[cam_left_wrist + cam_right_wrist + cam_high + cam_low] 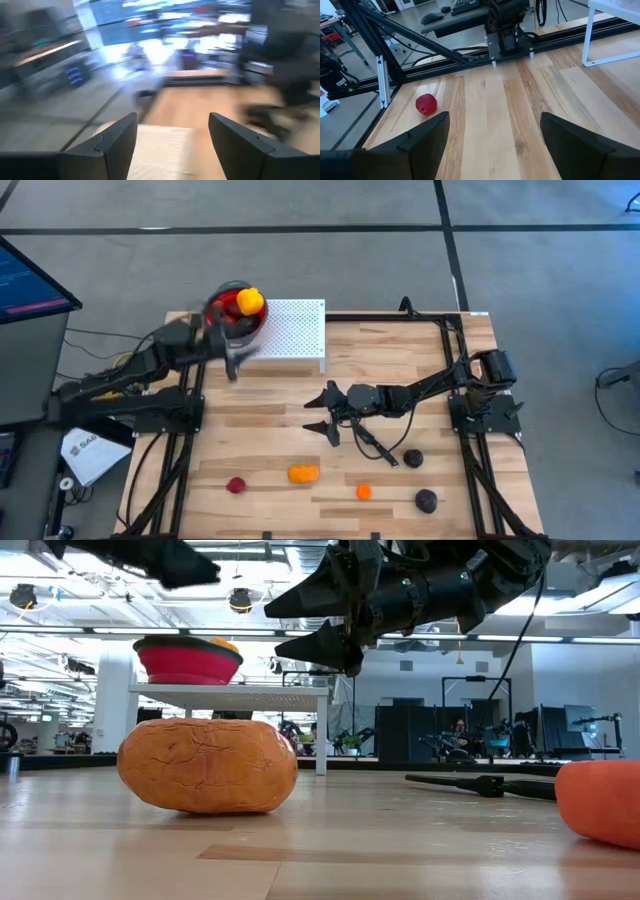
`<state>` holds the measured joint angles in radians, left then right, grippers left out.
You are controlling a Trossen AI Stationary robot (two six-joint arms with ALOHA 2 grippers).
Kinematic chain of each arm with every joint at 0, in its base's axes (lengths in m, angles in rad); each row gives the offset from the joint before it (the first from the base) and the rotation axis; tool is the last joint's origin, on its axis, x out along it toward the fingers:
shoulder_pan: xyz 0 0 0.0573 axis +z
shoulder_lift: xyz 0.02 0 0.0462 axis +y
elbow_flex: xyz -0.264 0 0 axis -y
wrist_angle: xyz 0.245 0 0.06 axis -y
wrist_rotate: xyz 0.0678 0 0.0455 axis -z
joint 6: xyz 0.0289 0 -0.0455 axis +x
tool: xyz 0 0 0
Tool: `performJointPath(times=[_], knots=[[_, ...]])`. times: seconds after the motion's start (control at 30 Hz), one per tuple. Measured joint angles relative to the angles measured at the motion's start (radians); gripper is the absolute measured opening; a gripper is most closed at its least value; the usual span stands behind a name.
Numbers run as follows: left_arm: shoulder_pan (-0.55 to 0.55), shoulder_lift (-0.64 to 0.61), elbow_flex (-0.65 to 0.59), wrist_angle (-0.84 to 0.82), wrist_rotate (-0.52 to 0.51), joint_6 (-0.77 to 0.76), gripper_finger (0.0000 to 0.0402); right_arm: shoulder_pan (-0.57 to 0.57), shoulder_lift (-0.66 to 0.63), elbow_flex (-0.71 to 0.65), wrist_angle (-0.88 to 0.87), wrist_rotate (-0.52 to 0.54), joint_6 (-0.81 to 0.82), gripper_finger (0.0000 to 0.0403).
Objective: Pick & Place Fruit
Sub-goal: Put the red pomegranate into the red strainer bowl on the shelf
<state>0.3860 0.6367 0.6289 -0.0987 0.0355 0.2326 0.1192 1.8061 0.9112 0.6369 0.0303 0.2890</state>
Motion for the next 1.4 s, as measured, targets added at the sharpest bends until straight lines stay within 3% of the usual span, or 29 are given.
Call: performJointPath(times=[0.1,0.27,0.37,0.5,0.7,0.9,1.2,1.4], knots=[[-0.22,0.025,-0.003,-0.012,-0.057,0.049,0.0231,0.0,0.0,0.0,0.0,0.0,0.0,0.0306],[-0.611,0.118,-0.004,-0.107,-0.373,0.026,0.0237,0.0,0.0,0.0,0.0,0.0,0.0,0.0306],[-0.82,0.196,-0.005,-0.115,-0.542,-0.049,0.0246,0.0,0.0,0.0,0.0,0.0,-0.001,0.0306],[-1.01,0.302,-0.001,-0.115,-0.603,-0.254,0.0261,0.0,0.0,0.0,0.001,0.0,-0.008,0.0306],[-1.205,0.432,0.0,-0.26,-0.603,-0.672,0.0283,0.0,0.0,0.0,0.005,0.0,-0.011,0.0306],[-1.345,0.496,-0.007,-0.392,-0.532,-1.049,0.0292,0.0,0.0,0.0,0.012,0.0,-0.011,0.0306],[-1.523,0.628,-0.038,-0.387,-0.484,-1.321,0.0292,0.0,0.0,0.0,0.075,0.0,-0.03,0.0306],[-1.557,0.766,-0.038,-0.277,-0.588,-1.408,0.0292,0.0,0.0,0.0,0.086,0.0,-0.037,0.0306]])
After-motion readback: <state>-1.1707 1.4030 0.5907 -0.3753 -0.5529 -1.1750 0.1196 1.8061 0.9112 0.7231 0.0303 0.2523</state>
